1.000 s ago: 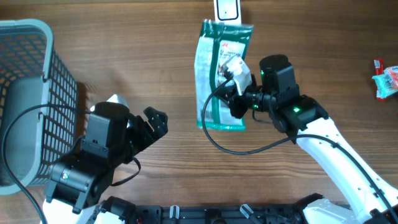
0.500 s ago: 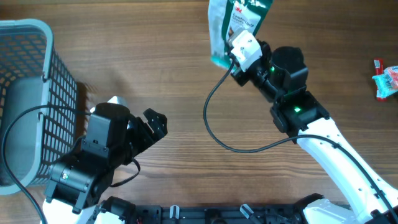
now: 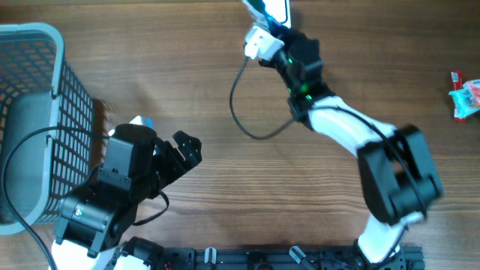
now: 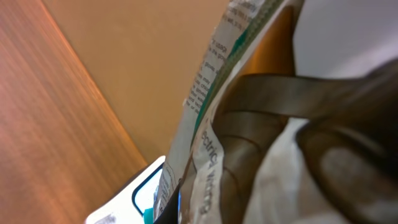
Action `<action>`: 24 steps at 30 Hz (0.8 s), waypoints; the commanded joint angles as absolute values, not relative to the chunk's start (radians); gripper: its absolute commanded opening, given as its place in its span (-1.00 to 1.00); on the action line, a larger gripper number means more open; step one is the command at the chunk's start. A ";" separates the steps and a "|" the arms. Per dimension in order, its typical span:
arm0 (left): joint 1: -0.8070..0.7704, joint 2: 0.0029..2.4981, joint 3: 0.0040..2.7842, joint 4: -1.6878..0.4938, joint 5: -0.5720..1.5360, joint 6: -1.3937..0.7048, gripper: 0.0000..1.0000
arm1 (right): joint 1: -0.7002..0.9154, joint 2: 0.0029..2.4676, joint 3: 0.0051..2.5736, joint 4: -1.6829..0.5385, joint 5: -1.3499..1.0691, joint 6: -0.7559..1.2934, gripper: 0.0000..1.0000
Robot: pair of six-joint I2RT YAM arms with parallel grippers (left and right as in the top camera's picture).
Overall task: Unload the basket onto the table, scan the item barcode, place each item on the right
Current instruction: 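Hold the 3M pouch up to the white scanner with the right gripper, then carry the pouch right and drop it at the table's right edge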
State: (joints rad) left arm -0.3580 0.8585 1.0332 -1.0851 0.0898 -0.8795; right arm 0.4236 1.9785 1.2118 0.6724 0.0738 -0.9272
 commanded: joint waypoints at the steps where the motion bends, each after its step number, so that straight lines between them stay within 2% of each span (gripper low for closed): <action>1: -0.355 0.858 1.033 -1.082 0.073 -0.864 1.00 | 0.421 2.141 1.430 0.688 0.152 -1.119 -0.91; 4: -0.355 0.858 1.033 -1.082 0.073 -0.864 1.00 | 0.421 2.251 1.546 0.686 0.187 -1.272 -0.91; 7: -0.355 0.858 1.033 -1.082 0.073 -0.864 1.00 | 0.421 2.286 1.558 0.673 0.189 -1.339 -0.91; 18: -0.355 0.858 1.033 -1.082 0.073 -0.864 1.00 | 0.419 2.273 1.558 0.625 0.265 -1.359 -0.92; 21: -0.355 0.858 1.033 -1.082 0.073 -0.864 1.00 | 0.382 2.194 1.558 0.510 0.333 -1.357 -0.91; 24: -0.355 0.858 1.033 -1.082 0.073 -0.864 1.00 | 0.295 2.079 1.558 0.375 0.371 -1.256 -0.91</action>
